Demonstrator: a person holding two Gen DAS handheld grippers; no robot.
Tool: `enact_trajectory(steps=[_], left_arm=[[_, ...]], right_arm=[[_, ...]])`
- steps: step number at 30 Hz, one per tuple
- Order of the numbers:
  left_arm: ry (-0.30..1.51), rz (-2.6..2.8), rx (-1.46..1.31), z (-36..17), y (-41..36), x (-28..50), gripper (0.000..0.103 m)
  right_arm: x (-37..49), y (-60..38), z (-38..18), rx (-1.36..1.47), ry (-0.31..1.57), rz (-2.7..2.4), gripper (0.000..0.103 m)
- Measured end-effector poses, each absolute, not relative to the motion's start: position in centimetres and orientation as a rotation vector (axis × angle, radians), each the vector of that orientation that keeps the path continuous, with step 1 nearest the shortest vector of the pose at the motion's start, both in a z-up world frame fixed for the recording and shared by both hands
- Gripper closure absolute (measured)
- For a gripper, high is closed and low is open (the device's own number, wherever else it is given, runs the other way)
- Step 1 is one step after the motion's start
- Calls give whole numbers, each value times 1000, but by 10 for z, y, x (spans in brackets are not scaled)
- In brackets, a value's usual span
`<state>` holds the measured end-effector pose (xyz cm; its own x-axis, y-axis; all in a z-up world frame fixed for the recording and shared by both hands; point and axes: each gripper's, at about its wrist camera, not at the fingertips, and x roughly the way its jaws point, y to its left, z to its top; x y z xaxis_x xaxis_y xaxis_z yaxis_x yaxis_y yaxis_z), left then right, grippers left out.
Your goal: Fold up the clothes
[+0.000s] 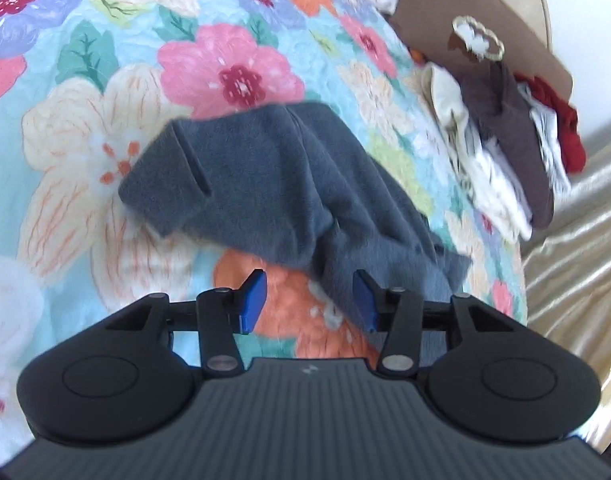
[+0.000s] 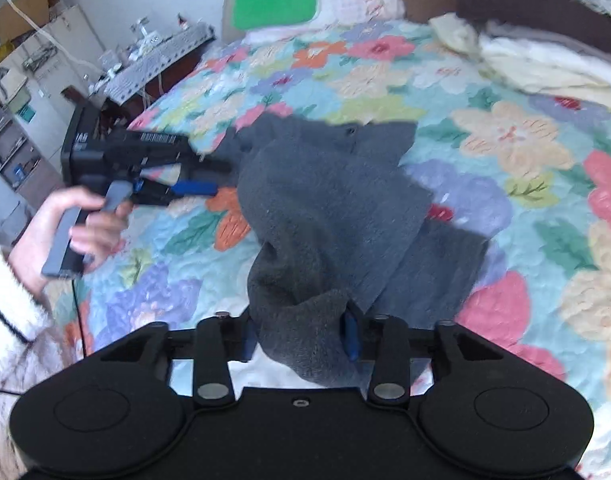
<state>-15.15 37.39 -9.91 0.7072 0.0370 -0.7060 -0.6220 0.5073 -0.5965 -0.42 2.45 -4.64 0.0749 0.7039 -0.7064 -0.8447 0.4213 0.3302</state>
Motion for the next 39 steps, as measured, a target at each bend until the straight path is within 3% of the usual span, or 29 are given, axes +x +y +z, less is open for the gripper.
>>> enact_trajectory(steps=[2, 7, 11, 14, 17, 18, 19, 20, 24, 28, 31, 36, 39], left_arm=[[715, 419, -883, -88, 359, -149, 65], [731, 387, -747, -74, 332, -134, 74], [783, 426, -500, -63, 298, -130, 77], [769, 332, -657, -70, 296, -145, 77], [814, 331, -646, -80, 290, -145, 77], [822, 345, -625, -81, 289, -144, 77], [817, 358, -615, -81, 290, -143, 77], [812, 367, -616, -81, 291, -144, 77], [786, 353, -636, -77, 294, -146, 77], [734, 249, -750, -73, 300, -149, 72], [694, 206, -855, -72, 309, -154, 66], [765, 436, -591, -60, 312, -161, 59], [784, 452, -660, -70, 332, -167, 56]], right_arm=[[7, 9, -31, -110, 865, 1124, 40], [52, 3, -49, 156, 1079, 1088, 27], [72, 20, -96, 299, 1264, 1012, 27], [75, 33, -112, 324, 1272, 970, 27], [76, 52, -120, 287, 1236, 966, 27], [74, 59, -118, 245, 1207, 990, 39], [71, 66, -116, 200, 1177, 1015, 83], [67, 72, -112, 155, 1161, 1071, 94], [32, 63, -72, 74, 902, 1144, 93], [4, 61, -53, 76, 849, 1265, 93], [-16, 68, -60, 105, 940, 1409, 93], [-65, 99, -92, -12, 1111, 1538, 93], [-84, 111, -100, -108, 1133, 1566, 93]])
